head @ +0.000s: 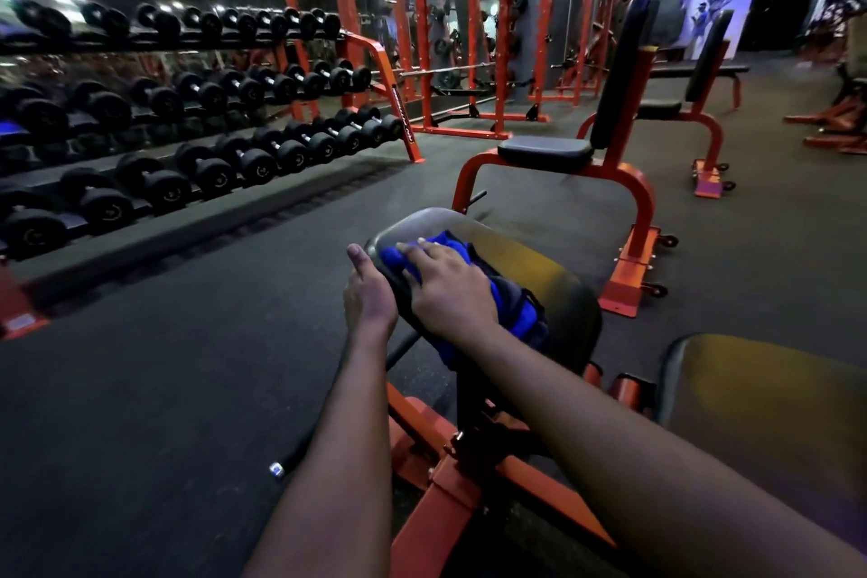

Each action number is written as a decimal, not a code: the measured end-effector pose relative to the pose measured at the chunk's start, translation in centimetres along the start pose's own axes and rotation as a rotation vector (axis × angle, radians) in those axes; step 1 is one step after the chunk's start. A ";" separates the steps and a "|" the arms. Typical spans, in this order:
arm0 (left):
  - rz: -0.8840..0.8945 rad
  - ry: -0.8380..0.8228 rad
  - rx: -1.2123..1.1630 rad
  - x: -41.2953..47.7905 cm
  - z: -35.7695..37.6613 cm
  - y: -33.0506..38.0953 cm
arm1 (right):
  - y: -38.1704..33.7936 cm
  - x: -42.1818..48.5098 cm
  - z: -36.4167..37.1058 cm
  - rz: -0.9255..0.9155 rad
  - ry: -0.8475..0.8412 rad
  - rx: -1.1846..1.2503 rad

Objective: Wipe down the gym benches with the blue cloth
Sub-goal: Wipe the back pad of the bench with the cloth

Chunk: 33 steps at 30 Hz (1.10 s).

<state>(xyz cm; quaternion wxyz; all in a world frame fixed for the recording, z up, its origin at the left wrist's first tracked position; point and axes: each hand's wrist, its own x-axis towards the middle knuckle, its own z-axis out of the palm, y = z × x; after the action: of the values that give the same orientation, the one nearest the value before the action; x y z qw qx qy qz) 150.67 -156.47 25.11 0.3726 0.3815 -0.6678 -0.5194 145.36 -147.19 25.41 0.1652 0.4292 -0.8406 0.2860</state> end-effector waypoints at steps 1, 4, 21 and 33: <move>0.019 0.022 0.022 -0.6 0.3 0.1 | 0.5 -1.3 -0.5 0.028 0.015 0.001; 0.061 0.074 0.046 -1.6 1.2 0.7 | 2.9 -4.2 -1.8 0.290 0.056 0.037; 0.070 0.289 0.141 -2.0 4.8 0.9 | 12.5 -5.4 -3.4 1.115 0.294 0.323; 0.093 0.310 0.171 -2.4 4.9 0.9 | 10.4 -8.9 -1.7 1.023 0.348 0.261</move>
<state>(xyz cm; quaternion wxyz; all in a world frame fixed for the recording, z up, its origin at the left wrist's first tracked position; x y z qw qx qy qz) 147.23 -152.21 24.82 0.4608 0.4560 -0.6611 -0.3778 142.03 -135.69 18.50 0.0871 -0.0702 -0.8599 0.4981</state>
